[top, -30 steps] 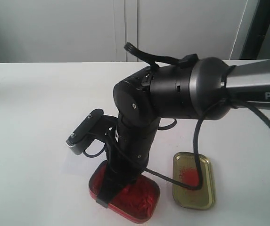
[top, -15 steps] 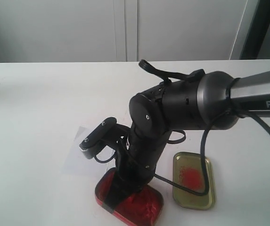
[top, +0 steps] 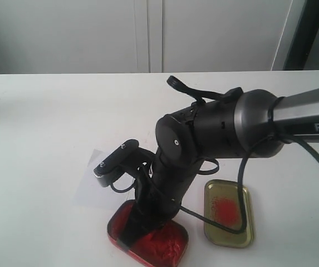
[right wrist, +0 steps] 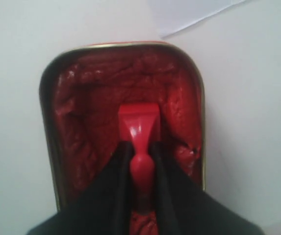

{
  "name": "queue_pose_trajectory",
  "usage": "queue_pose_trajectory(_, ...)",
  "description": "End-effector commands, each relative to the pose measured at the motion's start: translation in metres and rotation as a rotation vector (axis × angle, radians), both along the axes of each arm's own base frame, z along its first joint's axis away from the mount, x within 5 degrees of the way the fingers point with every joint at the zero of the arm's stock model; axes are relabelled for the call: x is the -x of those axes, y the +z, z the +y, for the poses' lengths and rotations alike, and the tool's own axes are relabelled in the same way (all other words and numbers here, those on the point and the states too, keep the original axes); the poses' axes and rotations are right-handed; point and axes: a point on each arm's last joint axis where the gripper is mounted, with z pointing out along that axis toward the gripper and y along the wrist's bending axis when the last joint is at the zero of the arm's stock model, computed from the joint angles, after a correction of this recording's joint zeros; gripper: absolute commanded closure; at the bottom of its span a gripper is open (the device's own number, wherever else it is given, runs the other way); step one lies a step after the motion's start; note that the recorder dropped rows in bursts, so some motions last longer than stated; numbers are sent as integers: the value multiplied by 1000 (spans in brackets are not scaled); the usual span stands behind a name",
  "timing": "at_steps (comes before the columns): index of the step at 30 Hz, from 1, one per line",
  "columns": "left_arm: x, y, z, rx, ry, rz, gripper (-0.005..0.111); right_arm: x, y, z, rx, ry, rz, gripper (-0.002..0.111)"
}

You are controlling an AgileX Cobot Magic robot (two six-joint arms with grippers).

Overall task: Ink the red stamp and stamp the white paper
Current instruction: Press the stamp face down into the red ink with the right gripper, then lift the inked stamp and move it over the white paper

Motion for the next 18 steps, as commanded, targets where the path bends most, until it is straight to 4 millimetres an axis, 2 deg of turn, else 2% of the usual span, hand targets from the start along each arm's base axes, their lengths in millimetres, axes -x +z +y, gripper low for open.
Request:
queue_pose_trajectory(1, 1, -4, 0, -5, -1, 22, 107, -3, 1, 1, -36, -20, -18, 108)
queue_pose_trajectory(7, 1, -4, 0, -5, -1, 22, 107, -1, -8, -1, -31, -32, -9, 108)
queue_pose_trajectory(10, 1, -4, 0, -5, -1, 22, 107, -1, -6, -1, -39, -38, -16, 108)
queue_pose_trajectory(18, 1, -4, 0, -5, -1, 22, 107, 2, 24, -4, -101, -45, -57, 108)
